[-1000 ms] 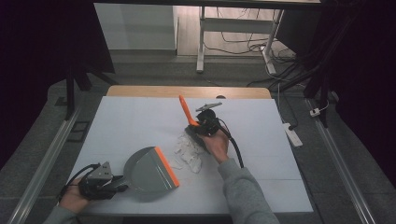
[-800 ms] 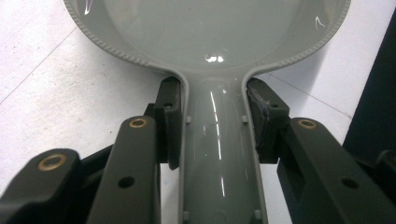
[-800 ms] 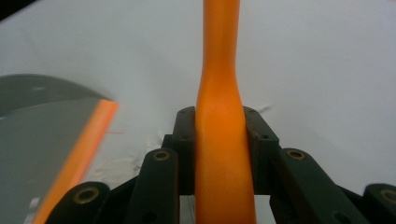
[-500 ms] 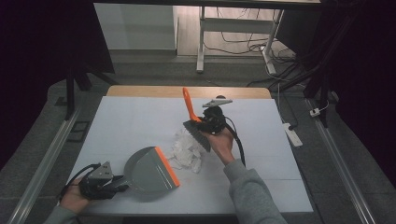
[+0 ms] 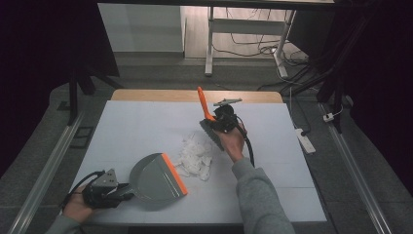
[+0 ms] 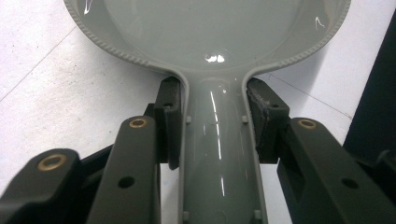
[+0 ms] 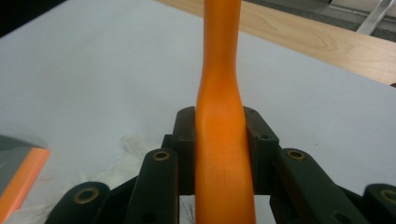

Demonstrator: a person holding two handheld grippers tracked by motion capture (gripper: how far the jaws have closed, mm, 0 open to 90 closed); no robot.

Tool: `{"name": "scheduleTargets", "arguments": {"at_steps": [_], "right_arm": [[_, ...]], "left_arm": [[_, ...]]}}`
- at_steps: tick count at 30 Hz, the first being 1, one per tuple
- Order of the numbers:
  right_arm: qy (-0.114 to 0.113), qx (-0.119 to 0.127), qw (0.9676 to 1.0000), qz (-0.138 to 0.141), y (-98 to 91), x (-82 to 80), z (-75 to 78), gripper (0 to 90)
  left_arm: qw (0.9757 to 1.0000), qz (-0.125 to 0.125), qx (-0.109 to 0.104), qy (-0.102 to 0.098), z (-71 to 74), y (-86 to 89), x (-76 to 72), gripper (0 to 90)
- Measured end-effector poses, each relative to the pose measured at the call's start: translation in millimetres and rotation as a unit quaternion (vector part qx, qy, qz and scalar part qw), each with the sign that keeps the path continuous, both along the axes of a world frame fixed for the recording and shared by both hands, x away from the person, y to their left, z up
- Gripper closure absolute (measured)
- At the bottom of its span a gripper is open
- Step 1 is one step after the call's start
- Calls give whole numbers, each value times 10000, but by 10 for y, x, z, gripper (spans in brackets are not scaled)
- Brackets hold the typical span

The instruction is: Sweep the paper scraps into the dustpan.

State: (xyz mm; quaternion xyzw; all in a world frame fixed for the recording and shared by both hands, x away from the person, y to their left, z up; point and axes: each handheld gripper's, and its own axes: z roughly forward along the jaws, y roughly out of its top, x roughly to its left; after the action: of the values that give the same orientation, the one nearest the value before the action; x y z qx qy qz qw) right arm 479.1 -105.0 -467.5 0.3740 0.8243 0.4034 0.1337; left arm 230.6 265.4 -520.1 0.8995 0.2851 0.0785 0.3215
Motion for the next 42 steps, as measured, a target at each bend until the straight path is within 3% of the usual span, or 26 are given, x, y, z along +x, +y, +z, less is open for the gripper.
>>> {"name": "scheduleTargets", "arguments": {"at_steps": [6, 13, 19, 24, 26, 28, 29, 32, 33, 34, 35, 36, 42], "right_arm": [[95, -129, 9998, 89, 120, 84, -122, 703], [283, -206, 9989, 318, 267, 48, -173, 704], [460, -209, 9966, 648, 471, -77, -209, 704], [587, -222, 9926, 1042, 650, -311, -211, 705], [653, -157, 9900, 1237, 698, -420, -207, 704], [762, 56, 9864, 1454, 729, -524, -178, 704], [714, 131, 9859, 1505, 732, -572, -137, 704], [389, 310, 9876, 1488, 663, -640, 50, 704], [389, 310, 9876, 1488, 663, -640, 50, 704], [137, 343, 9906, 1317, 569, -621, 166, 704], [137, 343, 9906, 1317, 569, -621, 166, 704], [-9, 385, 9933, 1089, 445, -568, 242, 703], [-94, 248, 9970, 725, 239, -450, 240, 704]], "left_arm": [[10000, 21, -14, 15, -3, 1, -2, 615], [10000, 28, -7, 22, 0, -4, 0, 615], [10000, 39, -2, 22, 0, -11, 2, 615], [10000, 37, 12, 30, 3, -18, 7, 615], [10000, 41, 12, 34, 3, -21, 8, 615], [10000, 42, 14, 37, 4, -21, 8, 615], [10000, 39, 16, 39, 4, -21, 8, 615], [10000, 49, 10, 48, 5, -23, 6, 615], [10000, 65, -5, 48, 4, -26, 5, 615], [10000, 66, -6, 49, 4, -27, 5, 615], [10000, 66, -5, 49, 5, -27, 5, 615], [10000, 63, -4, 45, 5, -26, 6, 615], [10000, 67, -4, 51, 3, -28, 11, 615]]}}
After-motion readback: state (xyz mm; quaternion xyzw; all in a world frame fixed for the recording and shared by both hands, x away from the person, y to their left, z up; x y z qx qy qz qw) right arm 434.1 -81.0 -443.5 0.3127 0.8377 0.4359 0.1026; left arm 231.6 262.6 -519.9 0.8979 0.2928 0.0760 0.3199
